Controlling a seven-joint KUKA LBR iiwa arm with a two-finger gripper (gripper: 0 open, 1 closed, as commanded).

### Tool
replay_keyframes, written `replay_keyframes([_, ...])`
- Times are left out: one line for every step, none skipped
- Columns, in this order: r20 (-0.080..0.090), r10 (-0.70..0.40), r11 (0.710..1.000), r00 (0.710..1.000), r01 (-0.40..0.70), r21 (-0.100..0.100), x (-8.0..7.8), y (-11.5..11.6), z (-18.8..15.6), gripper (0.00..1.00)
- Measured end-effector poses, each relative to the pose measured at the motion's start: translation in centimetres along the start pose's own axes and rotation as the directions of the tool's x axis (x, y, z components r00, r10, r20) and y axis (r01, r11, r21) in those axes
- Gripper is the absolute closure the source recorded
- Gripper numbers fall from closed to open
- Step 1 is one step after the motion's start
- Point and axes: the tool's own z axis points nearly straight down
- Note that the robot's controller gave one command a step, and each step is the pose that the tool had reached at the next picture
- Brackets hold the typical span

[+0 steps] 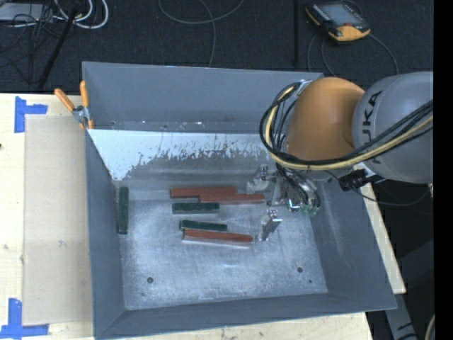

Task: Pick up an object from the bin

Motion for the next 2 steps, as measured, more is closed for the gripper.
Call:
replay_keyframes([0.007, 0.000, 1.000, 1.000, 0.000, 0.000, -0.2, 0.0, -0.4, 0.00])
replay_keyframes([0.013, -0.064, 0.998, 0.998, 0.064, 0.001, -1.2, 6.3, 6.7, 0.00])
